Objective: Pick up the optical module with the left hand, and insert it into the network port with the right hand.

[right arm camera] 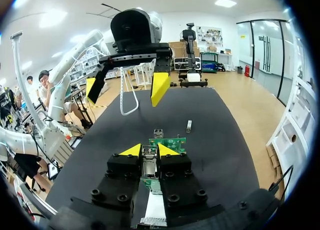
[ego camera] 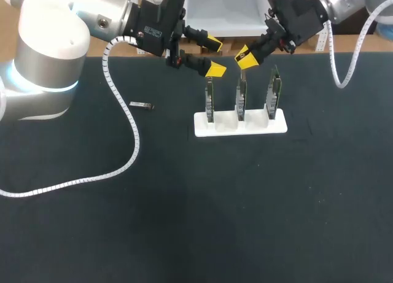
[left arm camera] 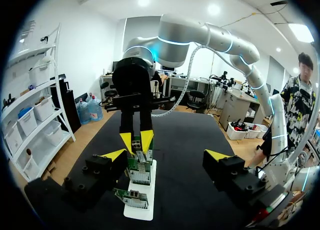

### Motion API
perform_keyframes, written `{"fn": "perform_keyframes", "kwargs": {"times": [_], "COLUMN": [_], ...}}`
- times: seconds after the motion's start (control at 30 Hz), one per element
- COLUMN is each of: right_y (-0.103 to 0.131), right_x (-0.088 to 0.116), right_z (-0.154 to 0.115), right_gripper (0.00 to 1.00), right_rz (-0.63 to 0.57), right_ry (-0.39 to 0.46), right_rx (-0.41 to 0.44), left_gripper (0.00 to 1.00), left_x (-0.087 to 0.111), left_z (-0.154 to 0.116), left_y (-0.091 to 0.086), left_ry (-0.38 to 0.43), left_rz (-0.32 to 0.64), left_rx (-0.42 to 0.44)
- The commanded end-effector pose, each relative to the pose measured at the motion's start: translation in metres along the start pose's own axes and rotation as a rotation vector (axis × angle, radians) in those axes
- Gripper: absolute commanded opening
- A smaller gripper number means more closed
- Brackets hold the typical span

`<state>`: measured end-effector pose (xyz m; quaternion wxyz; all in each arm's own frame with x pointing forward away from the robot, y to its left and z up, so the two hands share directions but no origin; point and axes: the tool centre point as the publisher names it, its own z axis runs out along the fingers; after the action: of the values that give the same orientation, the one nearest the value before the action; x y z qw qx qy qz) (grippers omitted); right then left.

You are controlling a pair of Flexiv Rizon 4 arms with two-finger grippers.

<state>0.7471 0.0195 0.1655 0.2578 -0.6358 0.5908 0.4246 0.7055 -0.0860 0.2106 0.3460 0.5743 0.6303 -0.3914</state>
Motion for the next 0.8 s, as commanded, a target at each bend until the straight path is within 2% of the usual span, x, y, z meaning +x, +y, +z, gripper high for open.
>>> {"fn": "perform_keyframes", "kwargs": {"times": [0.03, 0.2, 0.8], "right_y": [0.0009, 0.0024, -0.0037], "right_x": [-0.0006, -0.0040, 0.0055], "right_z": [-0.0017, -0.0043, -0.0002], "right_gripper": [0.00, 0.00, 0.00], "right_rz": [0.000, 0.005, 0.035], "right_ry": [-0.021, -0.070, -0.028], "right_rx": [0.020, 0.024, 0.025], "left_gripper": [1.00, 1.00, 1.00], "left_x": [-0.0009, -0.0009, -0.0009], "left_z": [0.0006, 0.0006, 0.0006], "left_y": [-0.0006, -0.0006, -0.0006], "left_ry": [0.005, 0.005, 0.005], "left_rz": [-0.003, -0.003, -0.003], "left_rx": [-0.003, -0.003, -0.003]}}
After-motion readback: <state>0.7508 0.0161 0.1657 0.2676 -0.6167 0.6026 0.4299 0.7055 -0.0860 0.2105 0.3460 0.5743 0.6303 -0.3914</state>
